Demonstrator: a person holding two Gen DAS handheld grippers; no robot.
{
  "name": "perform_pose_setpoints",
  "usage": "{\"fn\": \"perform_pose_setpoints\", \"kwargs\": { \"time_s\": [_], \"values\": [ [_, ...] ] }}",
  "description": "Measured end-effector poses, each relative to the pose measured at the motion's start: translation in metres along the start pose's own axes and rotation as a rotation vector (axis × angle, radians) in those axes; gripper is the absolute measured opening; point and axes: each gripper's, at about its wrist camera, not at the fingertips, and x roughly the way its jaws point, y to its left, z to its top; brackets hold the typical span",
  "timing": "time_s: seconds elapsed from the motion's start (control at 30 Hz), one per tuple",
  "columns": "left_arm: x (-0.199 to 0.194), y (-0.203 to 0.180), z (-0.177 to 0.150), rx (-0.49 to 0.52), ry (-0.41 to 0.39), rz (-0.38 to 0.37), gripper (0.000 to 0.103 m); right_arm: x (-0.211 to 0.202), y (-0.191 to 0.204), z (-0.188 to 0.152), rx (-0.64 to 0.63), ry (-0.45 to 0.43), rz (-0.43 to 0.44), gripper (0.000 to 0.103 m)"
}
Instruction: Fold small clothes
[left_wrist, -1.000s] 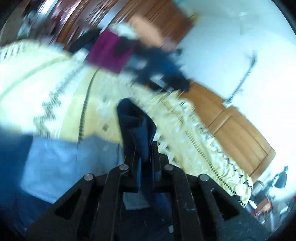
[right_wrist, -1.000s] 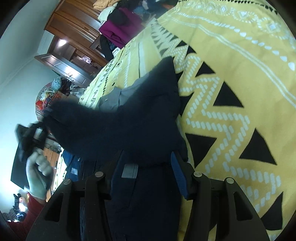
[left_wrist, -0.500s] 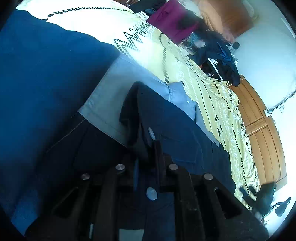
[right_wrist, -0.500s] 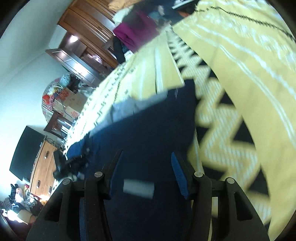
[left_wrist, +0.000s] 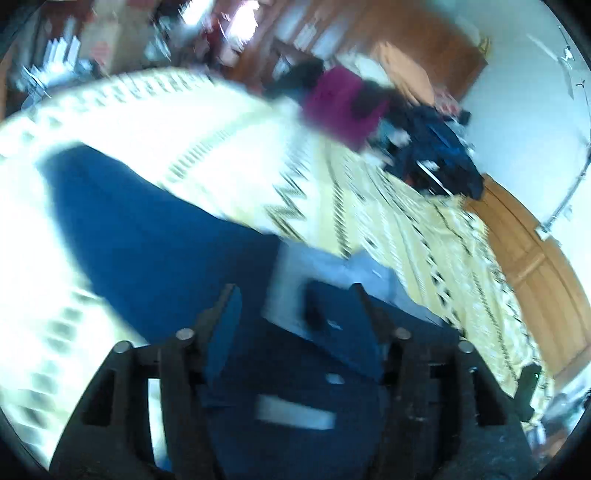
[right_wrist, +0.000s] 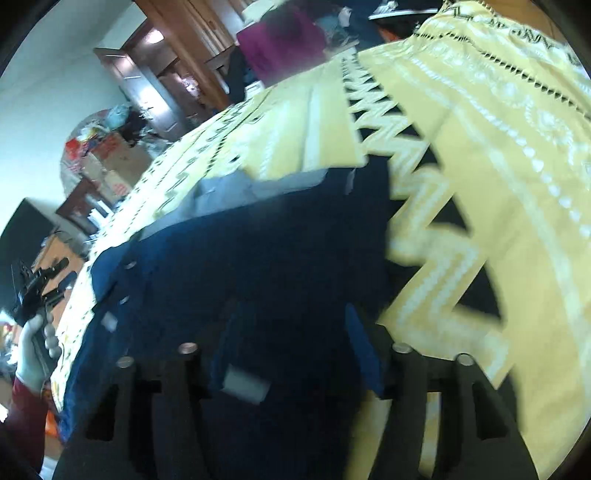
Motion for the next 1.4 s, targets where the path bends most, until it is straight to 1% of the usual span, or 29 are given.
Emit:
{"fn": "perform_pose_setpoints", "kwargs": {
  "time_s": [0.03, 0.07, 0.1, 0.13, 0.17, 0.2, 0.23, 0.27, 0.3, 0.37, 0.43, 0.47, 0.5, 0.53, 0.57, 0.6, 0.63, 0.67, 0.7, 0.73, 0.83, 1.0, 1.03, 1.07, 1.13, 1.23, 1.4],
  "values": [
    [-0.011, 0.015, 0.004, -0.014, -0.009, 0.020, 0.060, 0.012, 0.000, -0.011, 0.002, 0.048, 0.000, 0.076],
    [-0.021, 0.036, 0.008, -0.040, -0.012, 0.048, 0.060, 0.024, 0.001, -0.024, -0.015, 0.080, -0.037, 0.076],
    [-0.028, 0.053, 0.011, -0.062, -0.014, 0.086, 0.060, 0.021, 0.005, -0.027, -0.043, 0.049, -0.056, 0.076],
    [-0.033, 0.070, 0.014, -0.080, -0.011, 0.126, 0.060, 0.018, 0.013, -0.026, -0.063, 0.050, -0.089, 0.076],
    [-0.036, 0.089, 0.017, -0.090, 0.010, 0.163, 0.061, 0.015, 0.021, -0.022, -0.063, 0.064, -0.116, 0.079],
    [-0.034, 0.103, 0.020, -0.085, 0.040, 0.216, 0.061, 0.006, 0.033, -0.017, -0.059, 0.049, -0.124, 0.079],
    [-0.032, 0.112, 0.021, -0.056, 0.066, 0.319, 0.062, -0.001, 0.044, -0.015, -0.074, 0.029, -0.114, 0.079],
    [-0.029, 0.118, 0.021, 0.003, 0.089, 0.436, 0.062, -0.008, 0.064, -0.016, -0.116, 0.009, -0.123, 0.082],
    [-0.027, 0.122, 0.018, 0.061, 0.108, 0.503, 0.063, -0.009, 0.076, -0.018, -0.140, 0.004, -0.139, 0.084],
    [-0.019, 0.135, 0.006, 0.102, 0.150, 0.580, 0.067, -0.003, 0.113, -0.031, -0.199, 0.025, -0.158, 0.087],
    [-0.004, 0.149, -0.011, 0.130, 0.210, 0.662, 0.068, 0.012, 0.144, -0.050, -0.274, 0.068, -0.197, 0.088],
    [0.003, 0.157, -0.020, 0.119, 0.240, 0.654, 0.068, 0.018, 0.159, -0.063, -0.307, 0.089, -0.214, 0.088],
    [0.007, 0.166, -0.029, 0.107, 0.264, 0.641, 0.068, 0.025, 0.169, -0.068, -0.319, 0.108, -0.219, 0.088],
    [0.005, 0.171, -0.036, 0.117, 0.239, 0.642, 0.072, 0.036, 0.179, -0.077, -0.327, 0.136, -0.221, 0.088],
    [0.003, 0.172, -0.037, 0.120, 0.229, 0.642, 0.075, 0.045, 0.186, -0.086, -0.337, 0.160, -0.231, 0.088],
    [0.003, 0.172, -0.037, 0.116, 0.230, 0.636, 0.077, 0.055, 0.191, -0.093, -0.356, 0.193, -0.261, 0.092],
    [0.004, 0.174, -0.037, 0.111, 0.233, 0.624, 0.083, 0.065, 0.187, -0.104, -0.388, 0.214, -0.307, 0.095],
    [0.004, 0.175, -0.039, 0.109, 0.239, 0.605, 0.092, 0.070, 0.191, -0.109, -0.421, 0.212, -0.359, 0.102],
    [0.006, 0.176, -0.039, 0.110, 0.245, 0.591, 0.096, 0.072, 0.192, -0.111, -0.427, 0.207, -0.393, 0.103],
    [0.009, 0.176, -0.040, 0.118, 0.258, 0.577, 0.103, 0.074, 0.193, -0.112, -0.418, 0.212, -0.388, 0.103],
    [0.010, 0.168, -0.042, 0.134, 0.273, 0.588, 0.103, 0.073, 0.184, -0.109, -0.363, 0.238, -0.356, 0.103],
    [0.010, 0.170, -0.041, 0.131, 0.263, 0.583, 0.103, 0.069, 0.181, -0.110, -0.347, 0.234, -0.353, 0.103],
    [0.010, 0.169, -0.040, 0.130, 0.264, 0.582, 0.103, 0.068, 0.183, -0.112, -0.348, 0.228, -0.355, 0.103],
    [0.010, 0.169, -0.041, 0.129, 0.267, 0.582, 0.103, 0.078, 0.192, -0.112, -0.350, 0.223, -0.361, 0.103],
    [0.012, 0.170, -0.041, 0.131, 0.272, 0.584, 0.103, 0.084, 0.193, -0.109, -0.359, 0.205, -0.366, 0.103],
    [0.010, 0.169, -0.041, 0.128, 0.274, 0.578, 0.103, 0.087, 0.186, -0.108, -0.350, 0.168, -0.336, 0.103],
    [0.010, 0.169, -0.041, 0.129, 0.270, 0.580, 0.103, 0.087, 0.183, -0.107, -0.343, 0.150, -0.315, 0.103]
  ]
}}
